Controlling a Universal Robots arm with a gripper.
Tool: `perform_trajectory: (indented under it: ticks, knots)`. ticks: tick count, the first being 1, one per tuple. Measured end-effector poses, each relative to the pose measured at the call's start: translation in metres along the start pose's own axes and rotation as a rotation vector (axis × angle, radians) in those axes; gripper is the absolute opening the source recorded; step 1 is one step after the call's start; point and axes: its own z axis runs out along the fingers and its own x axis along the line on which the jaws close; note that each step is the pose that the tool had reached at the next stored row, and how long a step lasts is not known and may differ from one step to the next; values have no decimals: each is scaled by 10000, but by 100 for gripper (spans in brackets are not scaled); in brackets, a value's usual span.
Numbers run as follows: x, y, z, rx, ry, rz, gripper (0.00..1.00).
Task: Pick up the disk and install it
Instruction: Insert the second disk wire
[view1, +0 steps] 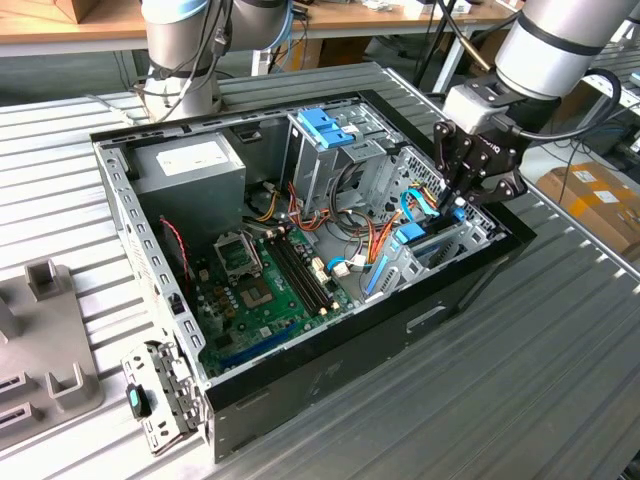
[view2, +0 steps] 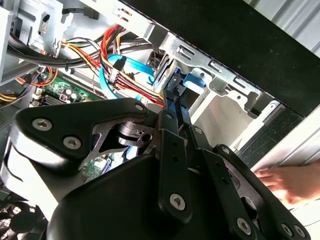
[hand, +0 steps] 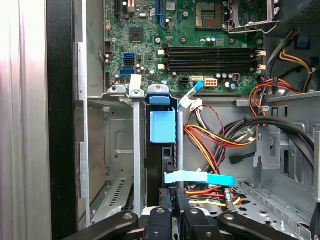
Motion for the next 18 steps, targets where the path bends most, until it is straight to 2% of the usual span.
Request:
perform_trajectory:
  ticks: [13,18]
  knots:
    - [2,1,74,0,7,-1,16]
    - [2,1,78,0,2,0,16]
